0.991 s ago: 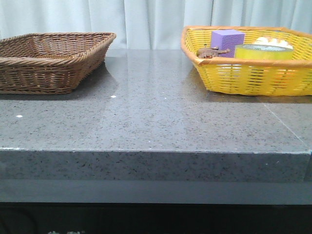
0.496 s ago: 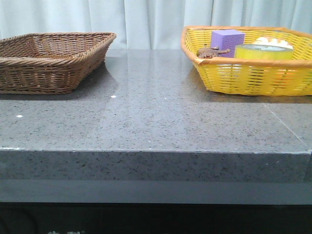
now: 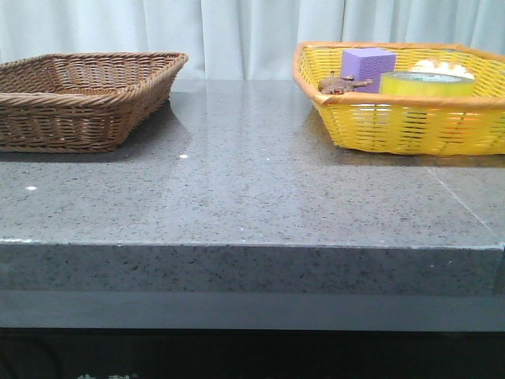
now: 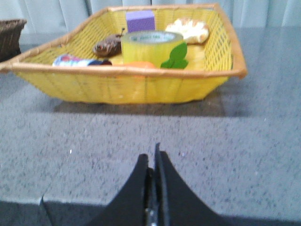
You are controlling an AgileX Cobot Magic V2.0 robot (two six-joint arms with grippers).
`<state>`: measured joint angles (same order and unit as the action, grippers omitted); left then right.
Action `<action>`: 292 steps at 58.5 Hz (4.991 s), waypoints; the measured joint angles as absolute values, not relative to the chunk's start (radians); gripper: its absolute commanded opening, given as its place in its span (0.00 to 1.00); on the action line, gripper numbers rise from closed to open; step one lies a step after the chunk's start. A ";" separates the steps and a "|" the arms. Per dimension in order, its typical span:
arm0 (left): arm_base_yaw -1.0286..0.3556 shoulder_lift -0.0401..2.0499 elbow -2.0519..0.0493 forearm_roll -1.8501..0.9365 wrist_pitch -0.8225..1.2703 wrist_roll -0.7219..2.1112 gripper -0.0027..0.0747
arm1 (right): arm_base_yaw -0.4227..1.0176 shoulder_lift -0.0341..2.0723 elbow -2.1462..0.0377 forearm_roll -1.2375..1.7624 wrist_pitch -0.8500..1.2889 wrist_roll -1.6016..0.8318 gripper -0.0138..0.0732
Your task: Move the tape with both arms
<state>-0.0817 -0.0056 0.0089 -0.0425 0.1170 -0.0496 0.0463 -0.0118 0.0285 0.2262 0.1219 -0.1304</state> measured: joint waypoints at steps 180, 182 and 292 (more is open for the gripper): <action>-0.082 0.533 -0.537 -0.039 0.233 -0.050 0.84 | -0.054 1.937 -1.746 0.145 0.738 0.038 0.79; -0.082 0.533 -0.537 -0.039 0.233 -0.050 0.84 | -0.054 1.941 -1.746 0.132 0.738 0.038 0.79; -0.082 0.533 -0.537 -0.039 0.233 -0.050 0.84 | 0.356 1.435 -1.463 0.094 0.597 0.000 0.20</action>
